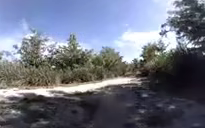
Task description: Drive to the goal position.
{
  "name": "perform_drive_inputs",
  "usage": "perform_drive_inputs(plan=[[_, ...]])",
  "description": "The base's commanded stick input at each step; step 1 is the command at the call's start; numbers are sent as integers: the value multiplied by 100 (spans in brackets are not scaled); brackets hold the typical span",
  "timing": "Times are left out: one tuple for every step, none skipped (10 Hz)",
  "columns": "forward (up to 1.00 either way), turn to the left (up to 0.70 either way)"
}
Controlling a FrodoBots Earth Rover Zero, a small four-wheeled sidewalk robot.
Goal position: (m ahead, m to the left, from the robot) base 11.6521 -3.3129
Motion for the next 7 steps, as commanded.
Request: perform_drive_inputs(plan=[[85,0],[85,0],[85,0],[85,0],[85,0],[85,0],[85,0]])
